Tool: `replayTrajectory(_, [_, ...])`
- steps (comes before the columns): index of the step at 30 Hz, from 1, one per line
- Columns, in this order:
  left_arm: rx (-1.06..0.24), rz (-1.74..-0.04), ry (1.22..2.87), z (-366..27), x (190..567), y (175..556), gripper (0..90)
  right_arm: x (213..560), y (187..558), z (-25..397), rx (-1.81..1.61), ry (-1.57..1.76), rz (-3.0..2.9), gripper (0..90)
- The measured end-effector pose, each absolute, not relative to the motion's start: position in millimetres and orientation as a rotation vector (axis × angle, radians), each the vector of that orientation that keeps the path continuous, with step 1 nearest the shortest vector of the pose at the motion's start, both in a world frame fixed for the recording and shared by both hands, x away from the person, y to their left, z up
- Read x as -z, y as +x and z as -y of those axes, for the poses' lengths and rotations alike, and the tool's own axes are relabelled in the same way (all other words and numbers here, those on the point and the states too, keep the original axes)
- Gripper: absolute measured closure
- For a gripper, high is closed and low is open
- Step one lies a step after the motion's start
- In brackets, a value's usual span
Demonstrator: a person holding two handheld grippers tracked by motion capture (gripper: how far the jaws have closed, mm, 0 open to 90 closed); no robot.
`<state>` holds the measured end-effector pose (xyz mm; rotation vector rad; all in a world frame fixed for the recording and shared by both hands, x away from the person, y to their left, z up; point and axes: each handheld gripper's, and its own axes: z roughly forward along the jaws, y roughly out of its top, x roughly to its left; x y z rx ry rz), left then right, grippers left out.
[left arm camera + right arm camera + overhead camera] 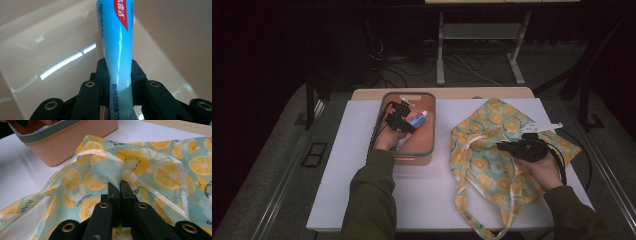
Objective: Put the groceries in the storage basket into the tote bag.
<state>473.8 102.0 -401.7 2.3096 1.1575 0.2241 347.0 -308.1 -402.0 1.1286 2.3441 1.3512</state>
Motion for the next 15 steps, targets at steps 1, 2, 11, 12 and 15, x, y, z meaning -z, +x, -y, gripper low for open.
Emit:
replayTrajectory(1, [-0.226,-1.143,2.307,-102,396,473,74.0,402,347,308,-1.351,1.129,-2.343,88.7])
replayTrajectory(2, [-0.224,-1.130,2.299,-102,390,472,74.1,402,347,309,-1.352,1.129,-2.342,88.6])
replayTrajectory(11, [-0.211,-0.988,2.225,-85,331,445,74.3,402,348,310,-1.348,1.129,-2.341,88.7])
replayTrajectory(12, [-0.201,-0.957,2.234,-81,327,439,74.3,402,348,309,-1.344,1.129,-2.341,88.7])
replayTrajectory(15, [-0.182,-0.898,2.251,-67,316,420,74.3,401,348,309,-1.343,1.126,-2.337,88.7])
